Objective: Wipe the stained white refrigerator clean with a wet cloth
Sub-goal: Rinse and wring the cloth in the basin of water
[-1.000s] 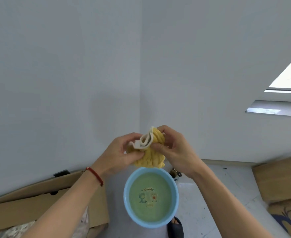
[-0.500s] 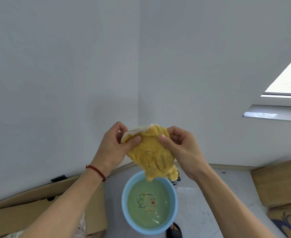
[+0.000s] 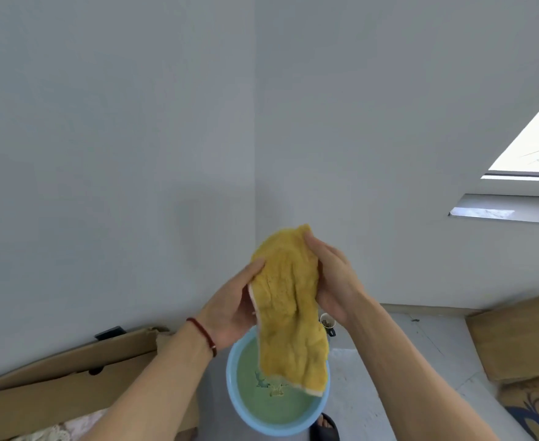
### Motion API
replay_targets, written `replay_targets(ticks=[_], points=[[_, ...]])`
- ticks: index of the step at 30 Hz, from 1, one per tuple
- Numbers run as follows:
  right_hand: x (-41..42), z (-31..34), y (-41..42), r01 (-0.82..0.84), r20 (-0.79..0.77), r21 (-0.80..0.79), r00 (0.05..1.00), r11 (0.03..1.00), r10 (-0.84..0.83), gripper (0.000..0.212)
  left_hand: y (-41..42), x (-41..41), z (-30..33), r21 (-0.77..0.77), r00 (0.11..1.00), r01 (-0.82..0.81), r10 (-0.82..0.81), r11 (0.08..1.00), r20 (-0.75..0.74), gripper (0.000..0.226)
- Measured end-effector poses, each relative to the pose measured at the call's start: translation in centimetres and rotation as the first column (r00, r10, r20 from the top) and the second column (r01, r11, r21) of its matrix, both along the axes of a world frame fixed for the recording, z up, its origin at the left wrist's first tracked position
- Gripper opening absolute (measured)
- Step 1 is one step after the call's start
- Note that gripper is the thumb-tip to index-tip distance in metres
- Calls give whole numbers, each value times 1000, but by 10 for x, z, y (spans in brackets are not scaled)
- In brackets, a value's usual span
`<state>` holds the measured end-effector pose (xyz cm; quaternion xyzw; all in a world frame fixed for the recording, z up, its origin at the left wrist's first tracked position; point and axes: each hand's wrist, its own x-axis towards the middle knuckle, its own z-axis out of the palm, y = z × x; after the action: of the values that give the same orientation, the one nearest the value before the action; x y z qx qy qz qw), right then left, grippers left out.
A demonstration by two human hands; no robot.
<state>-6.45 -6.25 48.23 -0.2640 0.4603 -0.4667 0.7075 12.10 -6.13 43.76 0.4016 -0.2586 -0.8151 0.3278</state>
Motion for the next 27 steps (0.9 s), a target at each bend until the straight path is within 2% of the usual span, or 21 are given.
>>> replay_targets(ticks=[2, 3, 5, 6, 8, 9, 11, 13, 16, 18, 20, 21, 23, 25, 26, 27], points=[[-7, -29, 20, -190, -143, 116, 968, 975, 205, 47, 12, 1, -14, -27, 994, 13, -10, 1000, 110, 50], [-7, -45, 33, -253, -241, 138, 929, 958, 280, 42, 17, 0, -21, -74, 978, 48, -31, 996, 208, 39], [-9, -73, 48, -195, -372, 109, 901, 975, 222, 29, 26, -4, -30, -191, 904, 122, -29, 974, 426, 21], [-10, -80, 51, -128, -386, 74, 911, 989, 147, 28, 28, -5, -36, -228, 885, 100, 18, 968, 466, 19], [-14, -86, 54, -64, -437, 18, 897, 998, 66, 36, 29, -5, -41, -249, 863, -23, 145, 968, 485, 17], [-15, -85, 56, -89, -488, 28, 868, 996, 91, 41, 28, -4, -41, -259, 839, -56, 186, 964, 511, 14], [-15, -88, 62, -112, -527, 81, 839, 990, 138, 53, 28, -4, -44, -303, 796, -29, 205, 953, 570, 8], [-18, -94, 63, -5, -513, 84, 857, 996, 48, 60, 30, -9, -46, -360, 795, -25, 237, 933, 559, 7], [-19, -94, 58, 61, -544, 67, 839, 996, -15, 73, 30, -13, -53, -407, 728, -53, 314, 912, 609, 12], [-20, -94, 62, -3, -436, 56, 899, 998, 27, 84, 27, -12, -54, -405, 689, 18, 283, 914, 667, 17], [-23, -89, 68, -77, -350, -10, 934, 997, 69, 71, 25, -11, -51, -353, 642, 96, 213, 931, 737, 23], [-25, -86, 69, -99, -371, -59, 926, 993, 70, 60, 24, -9, -50, -328, 647, 79, 202, 941, 735, 25], [-28, -81, 68, -146, -512, -84, 855, 986, 83, 37, 21, 0, -51, -279, 747, 30, 164, 960, 644, 36], [-31, -80, 65, -211, -612, -60, 780, 976, 131, 36, 20, 13, -55, -284, 852, 124, 45, 951, 522, 62], [-33, -77, 63, -251, -674, -59, 724, 966, 147, 40, 19, 18, -55, -313, 857, 220, -30, 924, 514, 72], [-34, -74, 62, -295, -759, -61, 634, 953, 148, 42, 19, 20, -56, -359, 813, 317, -56, 878, 580, 75]])
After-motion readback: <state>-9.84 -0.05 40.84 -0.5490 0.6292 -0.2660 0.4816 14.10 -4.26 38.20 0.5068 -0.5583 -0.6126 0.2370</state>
